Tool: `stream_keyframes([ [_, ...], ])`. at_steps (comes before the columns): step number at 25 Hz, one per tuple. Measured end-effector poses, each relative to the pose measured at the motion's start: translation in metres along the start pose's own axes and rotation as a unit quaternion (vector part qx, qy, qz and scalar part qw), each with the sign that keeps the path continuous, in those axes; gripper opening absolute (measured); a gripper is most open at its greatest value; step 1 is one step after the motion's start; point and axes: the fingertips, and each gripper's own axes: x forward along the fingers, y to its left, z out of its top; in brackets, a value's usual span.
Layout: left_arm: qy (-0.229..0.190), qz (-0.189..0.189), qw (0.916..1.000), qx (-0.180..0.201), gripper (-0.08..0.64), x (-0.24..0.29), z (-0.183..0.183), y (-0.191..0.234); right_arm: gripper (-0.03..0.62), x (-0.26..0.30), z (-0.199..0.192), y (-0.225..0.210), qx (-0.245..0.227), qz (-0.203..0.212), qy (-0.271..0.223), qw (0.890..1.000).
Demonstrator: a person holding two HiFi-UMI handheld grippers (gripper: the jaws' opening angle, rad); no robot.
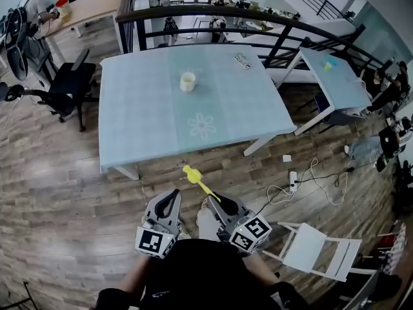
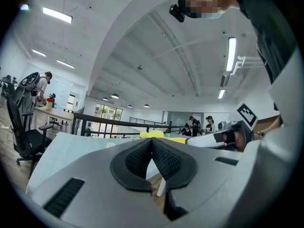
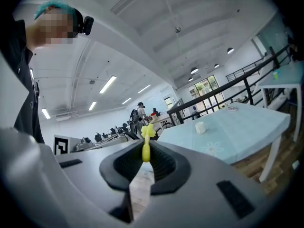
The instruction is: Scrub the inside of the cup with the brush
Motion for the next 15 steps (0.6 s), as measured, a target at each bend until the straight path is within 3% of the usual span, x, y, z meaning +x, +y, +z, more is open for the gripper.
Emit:
stream_keyframes([
  [5, 0.010, 0.004, 0.9999, 0.002, 0.014, 0.027, -0.001, 0.012, 0.038, 0.013, 0.006, -0.032, 0.009, 0.002, 0.004, 1.000],
  [15, 0.008, 0.065, 0.9978, 0.003, 0.014, 0.106, 0.012, 0.058, 0.037, 0.073, 0.044, -0.120, 0.004, 0.021, 0.015, 1.000],
])
